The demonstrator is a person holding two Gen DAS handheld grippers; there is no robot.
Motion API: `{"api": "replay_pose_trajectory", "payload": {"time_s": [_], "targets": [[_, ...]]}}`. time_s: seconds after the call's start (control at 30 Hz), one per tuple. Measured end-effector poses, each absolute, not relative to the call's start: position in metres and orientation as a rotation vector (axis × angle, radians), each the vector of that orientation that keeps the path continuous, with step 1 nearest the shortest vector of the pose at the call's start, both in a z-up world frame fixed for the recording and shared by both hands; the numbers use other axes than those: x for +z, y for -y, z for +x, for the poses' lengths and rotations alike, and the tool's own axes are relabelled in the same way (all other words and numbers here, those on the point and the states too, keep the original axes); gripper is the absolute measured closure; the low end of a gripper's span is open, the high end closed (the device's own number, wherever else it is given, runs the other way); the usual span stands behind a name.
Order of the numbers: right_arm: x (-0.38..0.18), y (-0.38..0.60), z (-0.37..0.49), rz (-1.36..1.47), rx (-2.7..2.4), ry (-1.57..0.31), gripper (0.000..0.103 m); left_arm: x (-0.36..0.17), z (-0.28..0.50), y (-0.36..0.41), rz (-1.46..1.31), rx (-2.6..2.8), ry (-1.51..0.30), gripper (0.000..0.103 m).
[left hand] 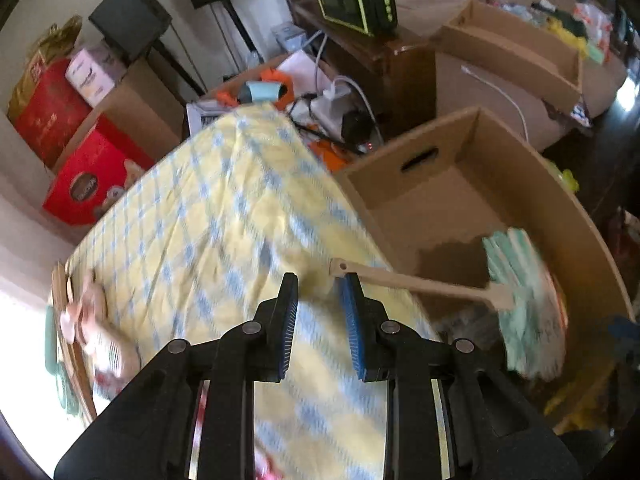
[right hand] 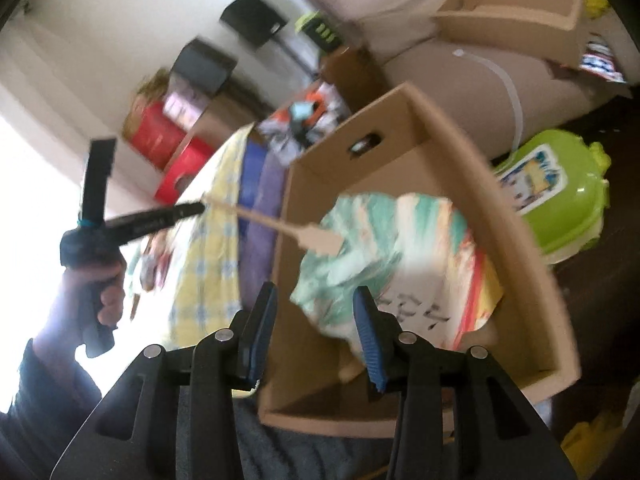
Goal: Organize objects
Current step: 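Open both grippers and drop the painted fan into the cardboard box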
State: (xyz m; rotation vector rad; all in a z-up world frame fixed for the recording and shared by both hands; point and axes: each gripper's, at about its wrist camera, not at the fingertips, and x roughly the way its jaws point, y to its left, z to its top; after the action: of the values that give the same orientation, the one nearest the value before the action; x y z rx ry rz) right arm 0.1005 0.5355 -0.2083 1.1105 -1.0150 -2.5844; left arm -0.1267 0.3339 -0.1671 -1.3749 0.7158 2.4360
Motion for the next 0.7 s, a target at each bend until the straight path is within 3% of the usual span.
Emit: {"api": "replay_pose_trajectory", "payload": {"time_s": [0.3,0.43,0.53,0.7], "targets": [[-0.221,-0.538,0.095,1.265,-2.609,0.97,0.062,-0.185,-0.155,-0.386,-1.381,2.39,-0.824,0.078],[-0.226,-0.541,0.096,1.282,-2.61,0.986,0.062,-0.187,-0.154,-0.415,-1.303,2.425,-0.975,0.078],[-0.228,-0.547,0.098,1.291,-2.62,1.013,0.062,-0.166,-0.143,-0.416,-1.221,2.425,-0.892,0.072],[-0.231,-0.552,0.098,1.292,-2.616,1.059,0.062,-0.142,-0.135,-0.387,-1.187,2.469,-0.833,0.072]]}}
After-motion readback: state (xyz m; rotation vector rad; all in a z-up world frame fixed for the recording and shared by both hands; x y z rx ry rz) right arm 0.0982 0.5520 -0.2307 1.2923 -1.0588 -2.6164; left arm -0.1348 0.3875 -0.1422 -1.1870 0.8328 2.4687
